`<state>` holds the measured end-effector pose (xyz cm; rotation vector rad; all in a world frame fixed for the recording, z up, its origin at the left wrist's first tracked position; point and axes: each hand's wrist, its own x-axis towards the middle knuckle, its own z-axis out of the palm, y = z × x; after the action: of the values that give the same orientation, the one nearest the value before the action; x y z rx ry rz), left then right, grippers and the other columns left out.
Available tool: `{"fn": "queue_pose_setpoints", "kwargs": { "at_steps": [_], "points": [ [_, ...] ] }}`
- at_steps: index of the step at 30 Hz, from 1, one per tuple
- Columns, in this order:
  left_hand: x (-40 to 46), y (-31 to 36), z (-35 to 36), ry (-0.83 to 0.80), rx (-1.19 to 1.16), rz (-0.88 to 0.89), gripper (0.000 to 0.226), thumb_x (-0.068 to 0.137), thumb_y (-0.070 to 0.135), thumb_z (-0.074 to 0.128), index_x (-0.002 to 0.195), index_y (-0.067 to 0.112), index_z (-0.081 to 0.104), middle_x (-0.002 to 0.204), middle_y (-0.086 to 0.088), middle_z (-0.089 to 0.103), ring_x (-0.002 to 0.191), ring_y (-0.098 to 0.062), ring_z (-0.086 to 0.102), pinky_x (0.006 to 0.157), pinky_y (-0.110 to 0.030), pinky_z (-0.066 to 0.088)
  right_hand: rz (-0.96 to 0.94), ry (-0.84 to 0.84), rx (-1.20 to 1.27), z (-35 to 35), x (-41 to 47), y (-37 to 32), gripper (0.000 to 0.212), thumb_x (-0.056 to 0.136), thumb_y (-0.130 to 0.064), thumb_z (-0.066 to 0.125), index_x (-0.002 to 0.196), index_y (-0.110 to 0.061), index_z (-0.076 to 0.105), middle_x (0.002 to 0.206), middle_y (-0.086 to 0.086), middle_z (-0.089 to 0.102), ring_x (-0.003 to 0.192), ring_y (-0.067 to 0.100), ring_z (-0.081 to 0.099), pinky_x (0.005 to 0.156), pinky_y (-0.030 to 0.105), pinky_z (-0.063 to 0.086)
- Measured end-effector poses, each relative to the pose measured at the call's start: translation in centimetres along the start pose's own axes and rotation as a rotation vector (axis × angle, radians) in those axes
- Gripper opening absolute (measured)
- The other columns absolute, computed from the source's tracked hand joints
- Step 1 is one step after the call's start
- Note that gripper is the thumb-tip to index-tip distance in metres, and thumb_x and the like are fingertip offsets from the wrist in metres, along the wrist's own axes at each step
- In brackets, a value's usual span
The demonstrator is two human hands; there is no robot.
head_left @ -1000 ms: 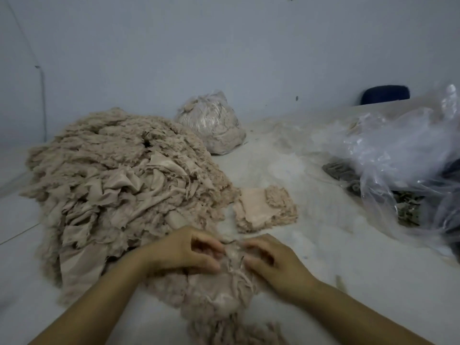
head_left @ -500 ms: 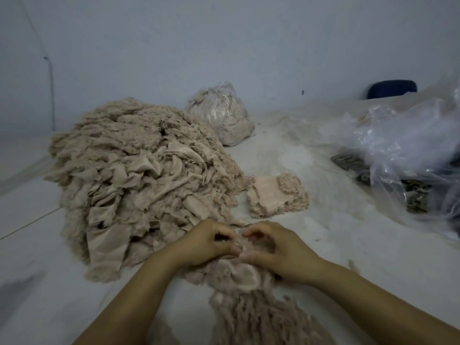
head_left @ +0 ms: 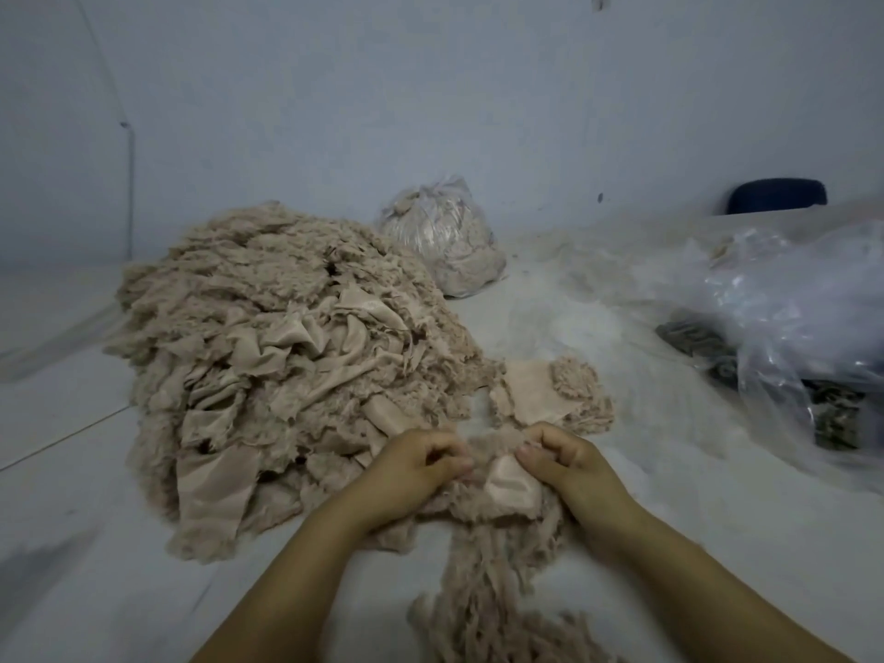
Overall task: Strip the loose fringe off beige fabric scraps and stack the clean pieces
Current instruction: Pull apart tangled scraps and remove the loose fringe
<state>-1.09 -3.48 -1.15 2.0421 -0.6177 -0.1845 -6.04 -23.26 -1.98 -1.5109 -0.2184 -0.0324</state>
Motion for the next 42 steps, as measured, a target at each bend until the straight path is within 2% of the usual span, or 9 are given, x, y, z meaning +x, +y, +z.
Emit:
{"fn": "queue_pose_setpoints", "kwargs": {
  "at_steps": [7,12,18,22,27,30,34,38,42],
  "points": [
    [0.9,1.0,1.9,0.077,-0.153,0.064,0.025,0.096,0.010,0.050,0.073,0.017,0.056,0.056,0.014,0.050,0.053,0.001,0.044,0.054,-0.016,0.036,0.003,-0.035,-0.439,0.8,0.7,-0.5,0.027,0.087,-0.026,0.069,0.066,-0.018,0.054,0.053,-0.011,0.047,0.051,0.002,0.043,0.053,0.018,0.033],
    [0.4,-0.9,-0.2,0.419,-0.631,-0.235,0.029,0.096,0.030,0.046,0.071,0.016,0.043,0.045,0.008,0.033,0.034,-0.004,0.024,0.033,-0.014,0.018,0.187,0.119,-0.120,-0.8,0.0,-0.3,0.029,0.091,-0.020,0.063,0.065,-0.012,0.055,0.059,0.007,0.052,0.051,0.015,0.050,0.050,0.021,0.038],
    [-0.1,0.2,3.2,0.049,-0.350,-0.102,0.034,0.078,0.044,0.067,0.085,0.011,0.065,0.078,-0.004,0.064,0.068,-0.012,0.059,0.059,-0.020,0.047,0.129,0.107,0.014,1.0,0.3,-0.5,0.017,0.095,-0.013,0.055,0.081,-0.011,0.063,0.070,-0.002,0.068,0.066,0.008,0.064,0.060,0.020,0.049],
    [-0.3,0.4,3.2,0.215,-0.524,-0.103,0.038,0.077,0.039,0.063,0.077,0.001,0.059,0.065,-0.009,0.051,0.059,-0.017,0.046,0.054,-0.023,0.035,0.146,0.129,0.174,0.4,0.2,-0.5,0.018,0.089,-0.024,0.061,0.097,-0.009,0.062,0.097,0.007,0.071,0.089,0.020,0.069,0.072,0.029,0.054],
    [-0.4,1.0,3.8,0.125,-0.470,-0.008,0.024,0.085,0.028,0.061,0.062,0.021,0.064,0.053,0.008,0.053,0.048,-0.003,0.045,0.046,-0.016,0.037,0.105,-0.011,-0.073,1.4,0.1,-0.3,0.019,0.078,-0.026,0.075,0.077,-0.011,0.065,0.066,-0.005,0.063,0.063,0.006,0.060,0.059,0.016,0.046],
    [0.1,1.3,3.5,0.266,-0.602,-0.045,0.013,0.085,0.026,0.061,0.074,0.019,0.063,0.061,0.002,0.058,0.052,-0.007,0.051,0.048,-0.019,0.042,0.097,0.049,-0.030,1.9,0.2,-0.2,0.020,0.086,-0.013,0.068,0.067,-0.017,0.064,0.058,-0.008,0.065,0.053,0.002,0.059,0.050,0.013,0.043],
    [0.1,0.5,2.0,0.470,-0.803,-0.089,0.022,0.081,0.034,0.057,0.080,0.012,0.054,0.043,0.007,0.034,0.034,-0.004,0.024,0.032,-0.015,0.021,0.089,0.196,0.093,0.4,-0.1,-0.3,0.014,0.087,-0.019,0.065,0.074,-0.020,0.071,0.068,-0.003,0.071,0.061,0.008,0.066,0.054,0.017,0.049],
    [-0.6,0.0,2.7,0.280,-0.705,-0.115,0.044,0.080,0.051,0.057,0.084,0.007,0.063,0.058,0.000,0.054,0.047,-0.011,0.048,0.045,-0.023,0.038,0.159,0.170,0.179,-0.1,-0.2,0.1,0.033,0.079,-0.025,0.071,0.103,-0.003,0.066,0.085,0.010,0.074,0.073,0.020,0.071,0.059,0.025,0.054],
    [-0.8,0.6,5.0,0.117,-0.551,-0.067,0.027,0.077,0.040,0.071,0.084,0.015,0.065,0.082,-0.005,0.067,0.077,-0.019,0.062,0.069,-0.028,0.051,0.156,0.155,0.324,1.0,-0.2,0.5,0.038,0.076,-0.016,0.074,0.109,-0.012,0.055,0.100,0.015,0.072,0.090,0.031,0.070,0.077,0.040,0.058]
  ]
}}
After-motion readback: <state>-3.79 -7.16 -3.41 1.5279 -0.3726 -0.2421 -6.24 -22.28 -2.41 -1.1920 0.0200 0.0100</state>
